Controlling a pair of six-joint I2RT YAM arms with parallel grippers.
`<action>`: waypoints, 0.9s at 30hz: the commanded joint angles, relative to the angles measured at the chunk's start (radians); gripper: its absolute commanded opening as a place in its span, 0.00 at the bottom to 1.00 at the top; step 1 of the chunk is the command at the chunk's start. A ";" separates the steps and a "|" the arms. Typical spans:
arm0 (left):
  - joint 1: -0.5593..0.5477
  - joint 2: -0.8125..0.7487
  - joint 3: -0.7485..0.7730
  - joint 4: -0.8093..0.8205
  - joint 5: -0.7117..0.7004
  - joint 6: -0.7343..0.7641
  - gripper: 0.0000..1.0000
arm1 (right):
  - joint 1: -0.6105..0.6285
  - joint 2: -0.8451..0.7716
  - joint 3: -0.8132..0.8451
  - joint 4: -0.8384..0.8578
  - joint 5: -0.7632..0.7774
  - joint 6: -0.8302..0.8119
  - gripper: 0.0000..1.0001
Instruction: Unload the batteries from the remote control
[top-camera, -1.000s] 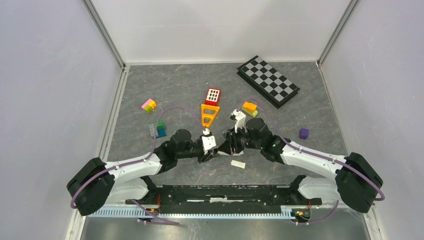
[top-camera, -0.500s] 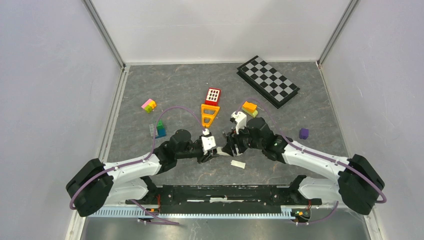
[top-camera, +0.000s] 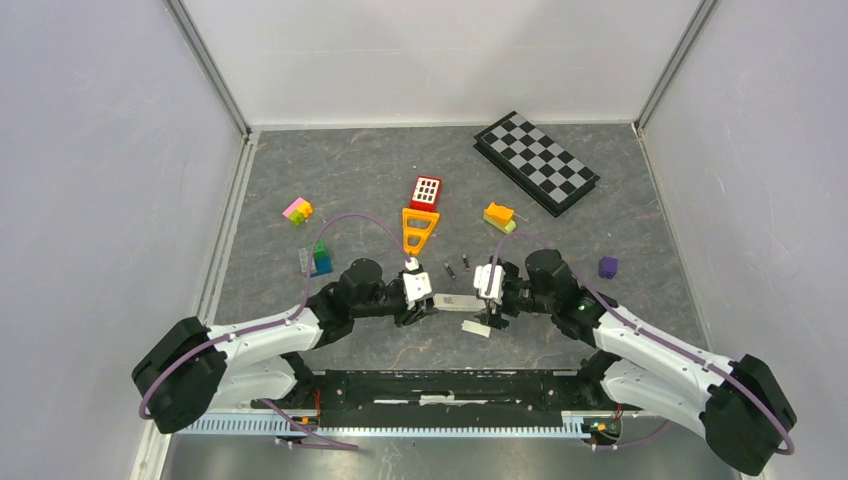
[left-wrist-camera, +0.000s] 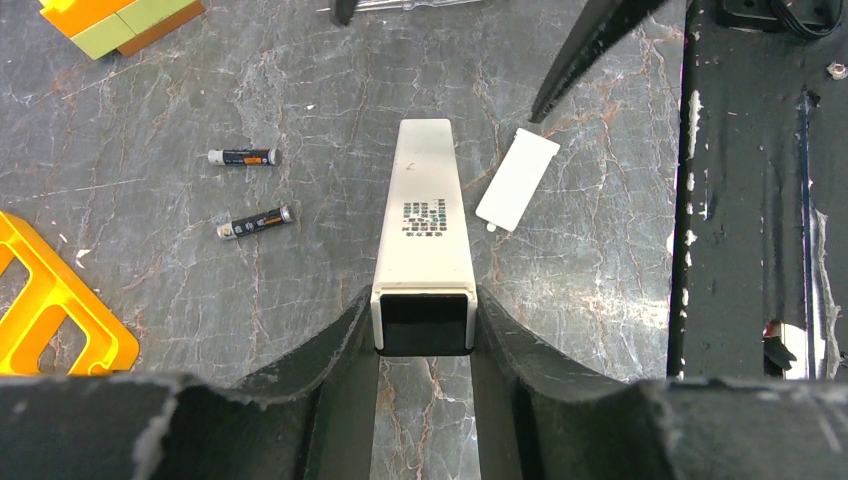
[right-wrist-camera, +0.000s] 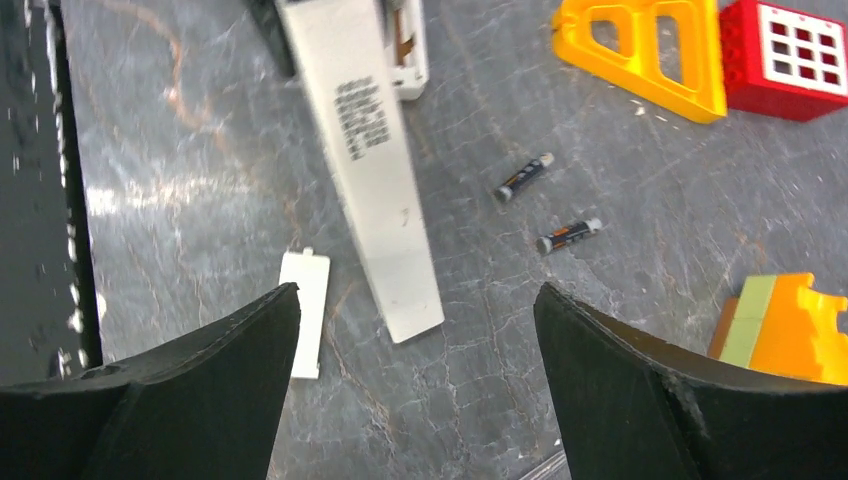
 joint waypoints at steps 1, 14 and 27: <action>-0.005 -0.017 0.029 0.008 0.016 0.040 0.02 | -0.023 0.041 -0.010 -0.015 -0.136 -0.308 0.92; -0.006 -0.024 0.032 0.003 0.059 0.048 0.02 | -0.146 0.321 0.129 -0.084 -0.368 -0.506 0.88; -0.008 -0.035 0.042 -0.031 0.045 0.058 0.02 | -0.147 0.473 0.198 -0.104 -0.456 -0.487 0.80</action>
